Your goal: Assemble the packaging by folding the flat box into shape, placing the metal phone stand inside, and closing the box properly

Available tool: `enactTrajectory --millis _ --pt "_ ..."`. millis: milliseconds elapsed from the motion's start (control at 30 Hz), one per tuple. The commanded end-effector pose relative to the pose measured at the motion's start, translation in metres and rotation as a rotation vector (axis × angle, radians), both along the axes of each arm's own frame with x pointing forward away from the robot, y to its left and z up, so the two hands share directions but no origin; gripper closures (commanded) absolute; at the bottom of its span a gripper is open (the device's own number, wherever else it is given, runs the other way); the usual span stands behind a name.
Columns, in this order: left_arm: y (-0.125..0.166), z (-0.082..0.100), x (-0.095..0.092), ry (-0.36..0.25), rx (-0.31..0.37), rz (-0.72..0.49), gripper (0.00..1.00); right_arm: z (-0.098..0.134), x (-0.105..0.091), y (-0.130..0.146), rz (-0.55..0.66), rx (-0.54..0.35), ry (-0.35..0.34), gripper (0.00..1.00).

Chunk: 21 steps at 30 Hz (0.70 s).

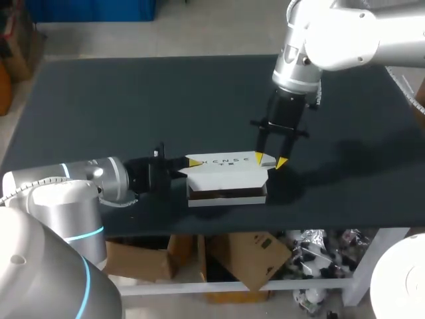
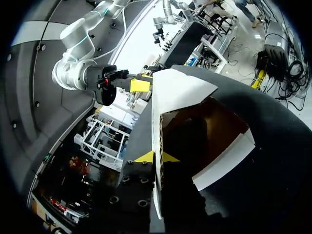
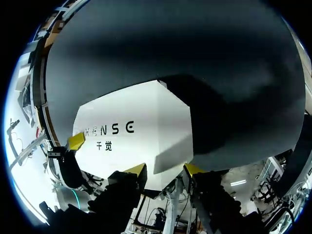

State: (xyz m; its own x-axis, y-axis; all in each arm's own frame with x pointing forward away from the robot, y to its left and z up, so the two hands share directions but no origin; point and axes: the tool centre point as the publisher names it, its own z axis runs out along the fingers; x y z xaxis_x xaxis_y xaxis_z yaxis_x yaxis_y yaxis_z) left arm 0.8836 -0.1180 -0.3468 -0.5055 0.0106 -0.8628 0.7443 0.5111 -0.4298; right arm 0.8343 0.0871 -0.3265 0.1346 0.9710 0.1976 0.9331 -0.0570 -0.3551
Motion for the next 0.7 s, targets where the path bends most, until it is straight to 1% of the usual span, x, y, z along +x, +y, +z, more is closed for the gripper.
enactTrajectory --millis 33,100,233,433,700 --pt "0.0011 -0.0008 -0.0016 -0.005 -0.006 0.004 0.95 -0.0004 -0.0033 -0.0008 -0.001 0.000 -0.007 0.51" --pt "0.0020 -0.0001 -0.0019 -0.006 -0.009 0.004 0.94 -0.0007 -0.0035 -0.0007 -0.001 0.001 -0.008 0.51" --pt "0.0036 0.0013 -0.0028 -0.010 -0.013 0.005 0.88 -0.0017 -0.0038 -0.0004 0.002 0.001 -0.011 0.51" --pt "0.0054 0.0029 -0.0042 -0.015 -0.018 0.004 0.76 -0.0031 -0.0041 0.0007 0.005 -0.001 -0.015 0.52" --pt "0.0100 0.0059 -0.0071 -0.026 -0.031 0.005 0.75 -0.0058 -0.0043 0.0014 0.006 -0.001 -0.017 0.53"
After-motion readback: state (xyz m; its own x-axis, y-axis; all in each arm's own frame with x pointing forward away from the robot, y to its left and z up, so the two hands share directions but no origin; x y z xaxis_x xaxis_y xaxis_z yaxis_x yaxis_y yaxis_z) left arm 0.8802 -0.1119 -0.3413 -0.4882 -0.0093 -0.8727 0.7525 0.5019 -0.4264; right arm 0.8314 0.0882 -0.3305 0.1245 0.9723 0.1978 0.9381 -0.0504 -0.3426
